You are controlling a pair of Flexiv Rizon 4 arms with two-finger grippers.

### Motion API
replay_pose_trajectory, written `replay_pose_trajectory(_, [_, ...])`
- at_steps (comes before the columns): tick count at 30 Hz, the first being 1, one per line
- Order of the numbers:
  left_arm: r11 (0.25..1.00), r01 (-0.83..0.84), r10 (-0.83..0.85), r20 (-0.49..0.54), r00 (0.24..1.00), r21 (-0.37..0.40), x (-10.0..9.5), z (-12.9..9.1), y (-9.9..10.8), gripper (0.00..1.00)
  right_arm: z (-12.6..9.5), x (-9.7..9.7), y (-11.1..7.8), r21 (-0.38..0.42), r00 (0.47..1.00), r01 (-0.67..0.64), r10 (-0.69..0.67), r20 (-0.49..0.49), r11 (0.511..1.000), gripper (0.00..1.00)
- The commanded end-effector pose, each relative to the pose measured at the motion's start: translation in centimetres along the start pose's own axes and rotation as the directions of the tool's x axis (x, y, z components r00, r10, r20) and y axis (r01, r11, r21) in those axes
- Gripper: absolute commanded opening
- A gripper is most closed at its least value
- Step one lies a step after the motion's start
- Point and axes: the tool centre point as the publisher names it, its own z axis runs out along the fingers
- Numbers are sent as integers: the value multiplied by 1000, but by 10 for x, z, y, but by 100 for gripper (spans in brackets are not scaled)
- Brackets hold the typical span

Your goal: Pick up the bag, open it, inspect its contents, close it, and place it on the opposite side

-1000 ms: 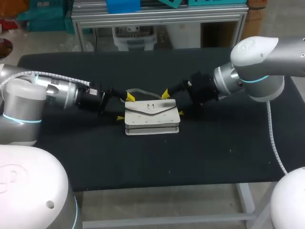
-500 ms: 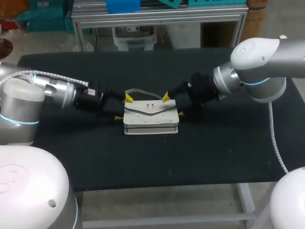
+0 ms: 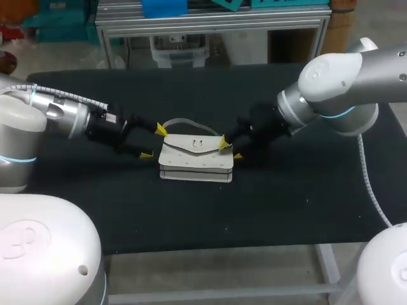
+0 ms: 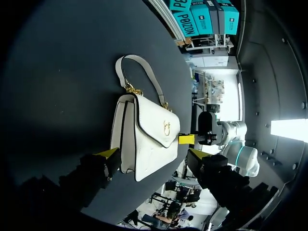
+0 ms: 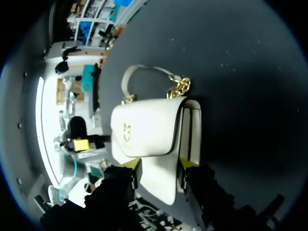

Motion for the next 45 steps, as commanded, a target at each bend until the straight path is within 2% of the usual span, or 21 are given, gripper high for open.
replay_pose_trajectory(1, [1000,8,-8,3,1000,5,-3,-3,1,95,8,-8,2,5,1000,-13,13,-10,1000,43])
replay_pose_trajectory(6, [1000,19,-19,15,1000,14,-6,-8,0,95,13,-10,1,-3,1000,-24,24,-17,1000,34])
replay_pose_trajectory(10, [1000,18,-18,32,999,24,-7,-13,0,95,12,-9,0,-18,1000,-21,20,-23,1000,16])
replay_pose_trajectory(13, [999,19,-20,36,999,31,-7,-18,-1,96,12,-8,-1,-23,1000,-17,16,-23,1000,13])
replay_pose_trajectory(14, [999,20,-21,37,999,33,-8,-18,-1,96,12,-7,-1,-27,999,-15,15,-28,1000,18])
replay_pose_trajectory(15, [999,21,-23,39,999,35,-9,-19,-1,96,13,-7,-1,-27,999,-15,14,-29,1000,29])
replay_pose_trajectory(17, [999,25,-27,42,999,38,-10,-20,-1,96,14,-7,-2,-28,999,-18,17,-31,999,58])
replay_pose_trajectory(18, [999,27,-29,42,999,39,-11,-20,-1,96,14,-7,-3,-28,999,-19,18,-32,999,62])
replay_pose_trajectory(19, [999,29,-31,43,999,39,-11,-20,-1,96,14,-7,-4,-35,999,-19,18,-35,999,55])
replay_pose_trajectory(23, [999,32,-34,45,998,42,-13,-22,-2,95,9,-5,-10,-60,999,-15,12,-42,998,45])
replay_pose_trajectory(26, [998,35,-37,46,998,45,-14,-23,-3,94,8,-4,-13,-68,999,-13,11,-38,998,27])
replay_pose_trajectory(28, [998,36,-38,49,998,46,-15,-23,-4,93,9,-5,-12,-68,999,-14,11,-38,998,2])
replay_pose_trajectory(35, [999,22,-24,62,998,26,-17,-25,-5,97,13,-12,-5,-53,999,-16,14,-37,998,0])
replay_pose_trajectory(38, [1000,-14,14,68,998,-11,-17,-28,-6,100,11,-16,-1,-42,1000,-1,0,-21,999,0])
replay_pose_trajectory(45, [994,-75,85,146,986,-74,-16,-44,-14,100,-16,-23,11,-40,999,33,-32,24,999,0])
